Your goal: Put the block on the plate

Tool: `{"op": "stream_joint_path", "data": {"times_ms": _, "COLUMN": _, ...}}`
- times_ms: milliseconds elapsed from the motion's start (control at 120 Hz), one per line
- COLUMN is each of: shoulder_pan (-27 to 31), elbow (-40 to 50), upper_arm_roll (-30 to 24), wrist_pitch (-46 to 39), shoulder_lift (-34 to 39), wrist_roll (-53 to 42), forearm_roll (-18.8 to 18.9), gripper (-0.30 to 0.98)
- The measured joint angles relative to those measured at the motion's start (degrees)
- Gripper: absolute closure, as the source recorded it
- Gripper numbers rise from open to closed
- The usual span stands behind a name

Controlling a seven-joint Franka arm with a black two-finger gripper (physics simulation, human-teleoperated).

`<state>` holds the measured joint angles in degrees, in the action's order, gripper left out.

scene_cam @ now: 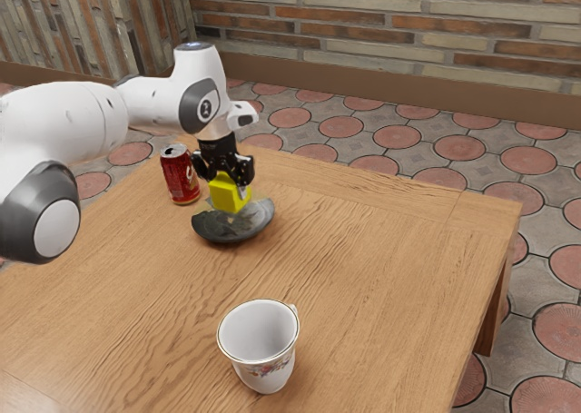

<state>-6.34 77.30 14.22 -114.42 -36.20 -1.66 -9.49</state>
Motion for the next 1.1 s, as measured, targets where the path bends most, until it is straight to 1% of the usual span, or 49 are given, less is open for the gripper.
{"op": "stream_joint_path", "data": {"times_ms": 175, "shoulder_pan": 2.2, "elbow": -8.8, "upper_arm_roll": -0.2, "wrist_pitch": -0.2, "shoulder_lift": -8.5, "wrist_roll": -2.0, "forearm_roll": -0.4, "gripper": 0.34}}
{"op": "stream_joint_path", "data": {"times_ms": 308, "shoulder_pan": 3.4, "elbow": -10.7, "upper_arm_roll": -0.4, "wrist_pitch": -1.9, "shoulder_lift": -12.7, "wrist_roll": -3.2, "forearm_roll": -0.5, "gripper": 0.34}}
{"op": "stream_joint_path", "data": {"times_ms": 467, "shoulder_pan": 3.5, "elbow": -10.9, "upper_arm_roll": -0.3, "wrist_pitch": -3.3, "shoulder_lift": -13.3, "wrist_roll": -4.5, "forearm_roll": -1.7, "gripper": 0.19}}
{"op": "stream_joint_path", "data": {"times_ms": 575, "shoulder_pan": 3.5, "elbow": -10.9, "upper_arm_roll": 0.0, "wrist_pitch": -3.7, "shoulder_lift": -12.7, "wrist_roll": -5.2, "forearm_roll": -2.2, "gripper": 0.11}}
{"op": "stream_joint_path", "data": {"times_ms": 692, "shoulder_pan": 2.9, "elbow": -9.1, "upper_arm_roll": 0.1, "wrist_pitch": -3.9, "shoulder_lift": -9.7, "wrist_roll": -5.9, "forearm_roll": -2.6, "gripper": 0.06}}
{"op": "stream_joint_path", "data": {"times_ms": 858, "shoulder_pan": 1.7, "elbow": 3.4, "upper_arm_roll": -0.3, "wrist_pitch": -3.1, "shoulder_lift": 1.3, "wrist_roll": -7.8, "forearm_roll": -2.6, "gripper": 0.03}}
{"op": "stream_joint_path", "data": {"times_ms": 992, "shoulder_pan": 0.2, "elbow": 5.6, "upper_arm_roll": -0.4, "wrist_pitch": 3.1, "shoulder_lift": 8.7, "wrist_roll": -11.6, "forearm_roll": -2.0, "gripper": 0.02}}
{"op": "stream_joint_path", "data": {"times_ms": 1100, "shoulder_pan": -0.7, "elbow": 6.7, "upper_arm_roll": -0.7, "wrist_pitch": 8.4, "shoulder_lift": 14.0, "wrist_roll": -16.1, "forearm_roll": 0.5, "gripper": 0.01}}
